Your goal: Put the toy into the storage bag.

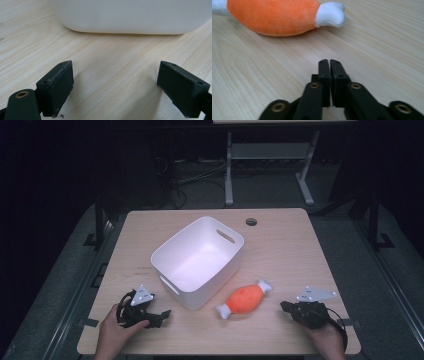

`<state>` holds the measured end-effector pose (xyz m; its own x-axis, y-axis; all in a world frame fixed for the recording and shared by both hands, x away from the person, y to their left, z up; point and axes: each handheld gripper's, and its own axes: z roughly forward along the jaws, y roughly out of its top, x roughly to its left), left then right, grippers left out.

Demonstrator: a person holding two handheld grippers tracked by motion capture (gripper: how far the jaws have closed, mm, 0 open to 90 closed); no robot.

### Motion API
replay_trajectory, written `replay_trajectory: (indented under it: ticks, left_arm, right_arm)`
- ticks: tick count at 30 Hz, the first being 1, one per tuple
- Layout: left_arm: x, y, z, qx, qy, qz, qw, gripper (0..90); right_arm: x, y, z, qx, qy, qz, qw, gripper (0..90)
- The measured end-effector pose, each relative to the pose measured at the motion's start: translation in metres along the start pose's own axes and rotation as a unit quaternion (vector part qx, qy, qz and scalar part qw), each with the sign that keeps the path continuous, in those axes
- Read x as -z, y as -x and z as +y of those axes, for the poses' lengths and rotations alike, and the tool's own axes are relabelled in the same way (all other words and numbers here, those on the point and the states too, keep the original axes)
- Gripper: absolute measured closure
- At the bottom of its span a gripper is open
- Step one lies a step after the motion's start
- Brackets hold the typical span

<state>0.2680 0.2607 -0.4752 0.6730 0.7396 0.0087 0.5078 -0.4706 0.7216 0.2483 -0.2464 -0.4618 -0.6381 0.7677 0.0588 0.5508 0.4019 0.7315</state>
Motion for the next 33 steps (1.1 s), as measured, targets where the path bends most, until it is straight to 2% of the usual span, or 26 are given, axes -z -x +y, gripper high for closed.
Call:
replay_trajectory:
  ticks: [14,19,33]
  left_arm:
    - [0.000,0.000,0.000,0.000,0.001,0.000,1.0000,12.9]
    - [0.000,0.000,0.000,0.000,0.001,0.000,1.0000,12.8]
    - [0.000,0.000,0.000,0.000,0.000,0.000,1.0000,12.9]
  right_arm:
    - [-0.007,0.009,0.014,-0.004,0.009,0.015,0.9998,89.7]
    - [-0.014,0.008,0.024,0.004,0.012,0.018,0.9998,89.7]
    - [-0.037,0.013,0.043,0.004,0.007,0.017,0.9998,89.6]
